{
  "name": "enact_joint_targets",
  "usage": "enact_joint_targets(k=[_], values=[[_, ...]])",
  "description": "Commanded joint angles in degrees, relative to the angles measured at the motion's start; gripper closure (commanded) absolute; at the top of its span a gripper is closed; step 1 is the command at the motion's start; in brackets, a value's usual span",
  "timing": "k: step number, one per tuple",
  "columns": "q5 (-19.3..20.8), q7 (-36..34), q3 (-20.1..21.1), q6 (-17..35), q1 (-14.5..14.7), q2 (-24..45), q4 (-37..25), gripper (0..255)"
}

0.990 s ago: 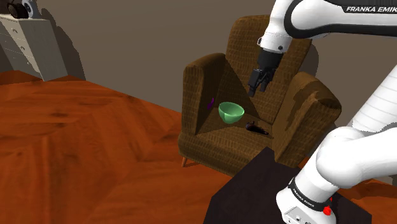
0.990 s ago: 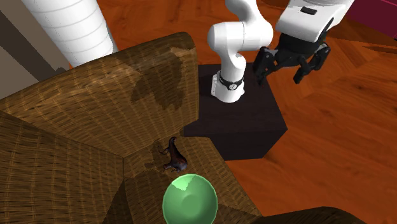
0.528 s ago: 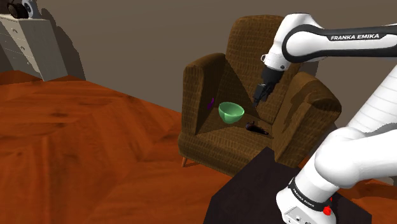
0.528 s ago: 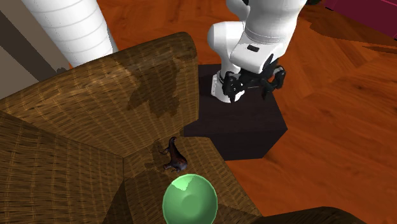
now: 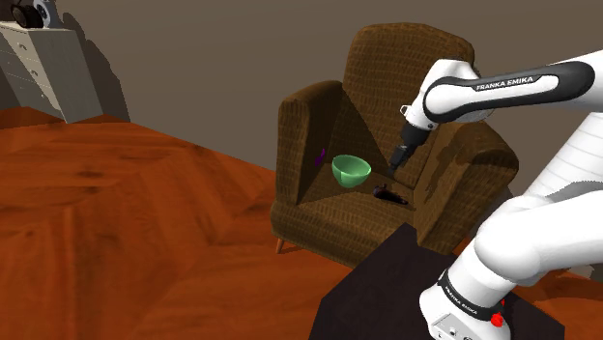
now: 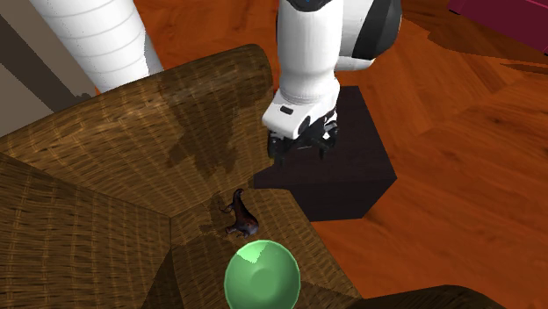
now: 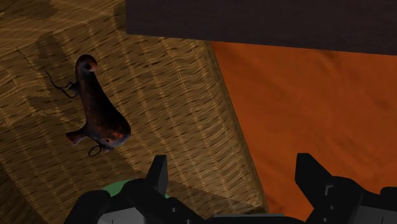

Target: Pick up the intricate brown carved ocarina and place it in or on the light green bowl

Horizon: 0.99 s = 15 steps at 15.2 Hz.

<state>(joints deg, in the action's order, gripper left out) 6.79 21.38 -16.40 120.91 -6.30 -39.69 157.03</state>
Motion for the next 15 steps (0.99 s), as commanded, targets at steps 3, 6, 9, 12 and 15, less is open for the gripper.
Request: enact_joint_targets(k=[3,6,9,12,15], values=[[1.4,6.3,-5.6,8.4,-0.8,5.8,1.5,0],[1.0,11.8,-10.5,14.8,-0.4,11.7,1.3,0],[-1.7,18.7,-15.6,21.0,1.3,18.7,0.1,0],[-8.5,28.0,-21.1,26.5,4.5,26.6,-2.0,0],[-21.8,41.7,-26.6,30.1,9.4,36.0,-5.5,0]])
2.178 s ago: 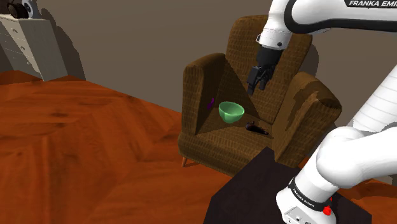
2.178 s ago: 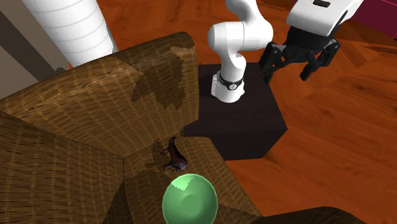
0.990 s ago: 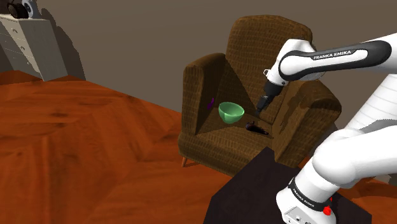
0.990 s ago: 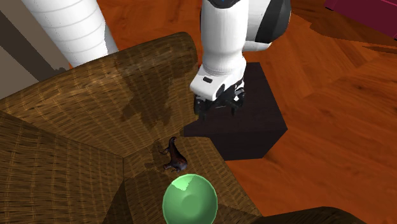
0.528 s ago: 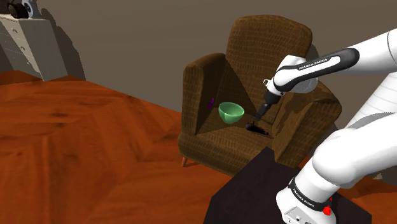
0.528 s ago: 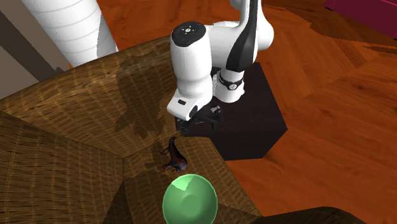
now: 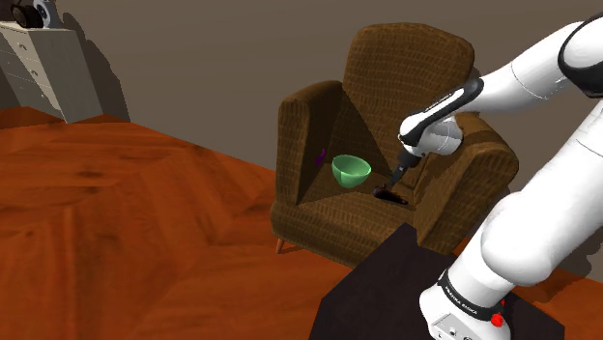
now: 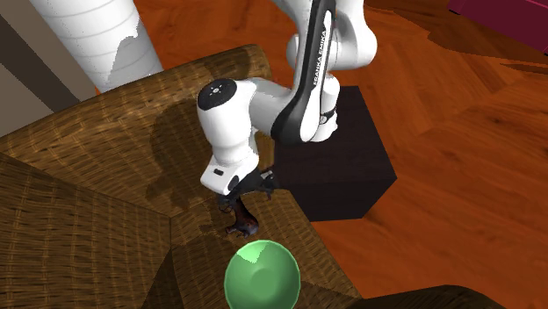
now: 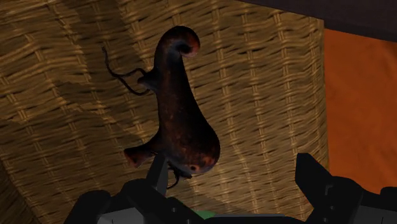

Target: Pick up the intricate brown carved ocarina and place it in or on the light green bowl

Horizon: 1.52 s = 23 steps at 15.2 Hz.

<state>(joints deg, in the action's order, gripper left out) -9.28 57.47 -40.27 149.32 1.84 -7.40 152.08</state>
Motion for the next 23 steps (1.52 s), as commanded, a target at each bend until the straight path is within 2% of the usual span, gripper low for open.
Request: enact_joint_targets(k=[1,2,9,10,18,19,23], values=[[-11.9,11.3,-3.8,2.1,2.4,7.3,-2.1,0],[-18.3,17.1,-4.0,2.0,2.7,11.0,-3.9,0],[-31.5,26.8,1.7,3.9,-0.5,18.7,-5.9,0],[-34.4,28.9,3.0,4.3,-1.3,20.4,-6.5,0],[-34.3,28.8,3.1,4.3,-1.4,20.3,-6.5,0],[-34.3,28.8,3.1,4.3,-1.4,20.3,-6.5,255],[-34.3,28.8,3.1,4.3,-1.4,20.3,-6.5,255]])
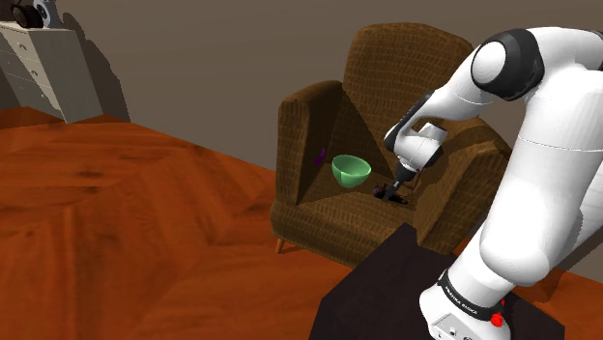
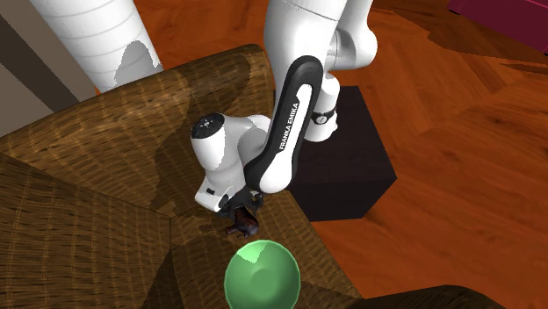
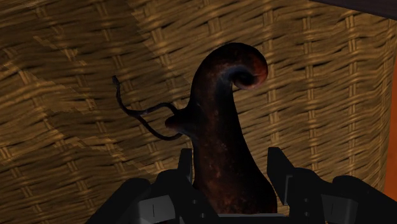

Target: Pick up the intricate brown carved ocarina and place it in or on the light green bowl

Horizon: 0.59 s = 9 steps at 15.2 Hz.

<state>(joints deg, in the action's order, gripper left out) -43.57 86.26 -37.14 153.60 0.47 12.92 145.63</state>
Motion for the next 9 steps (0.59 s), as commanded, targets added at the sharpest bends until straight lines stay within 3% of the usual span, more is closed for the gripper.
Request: enact_joint_targets(k=[1,5,9], values=[[0.0,0.0,0.0,0.0,0.0,0.0,0.0,255],[0.0,0.0,0.0,0.0,0.0,0.0,0.0,255],[7.4,-5.7,-3.4,-1.1,2.3,-4.3,1.1,255]])
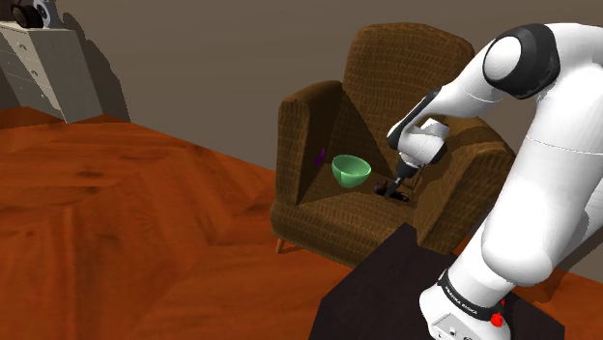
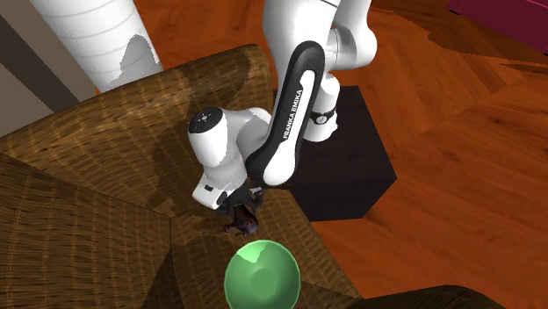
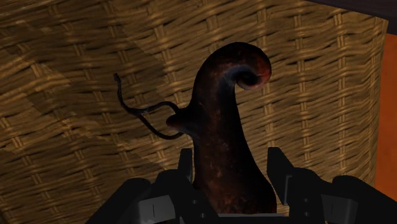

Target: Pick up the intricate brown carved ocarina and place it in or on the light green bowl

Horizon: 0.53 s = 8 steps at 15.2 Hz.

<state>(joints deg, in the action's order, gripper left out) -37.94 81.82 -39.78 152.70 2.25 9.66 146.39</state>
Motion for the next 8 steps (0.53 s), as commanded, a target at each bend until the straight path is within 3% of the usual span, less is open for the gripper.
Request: enact_joint_targets(k=[1,8], values=[[3.7,-2.8,-1.5,-0.5,0.9,-2.1,0.5,255],[18.0,-13.8,-4.9,-3.4,2.3,-10.1,1.4,255]])
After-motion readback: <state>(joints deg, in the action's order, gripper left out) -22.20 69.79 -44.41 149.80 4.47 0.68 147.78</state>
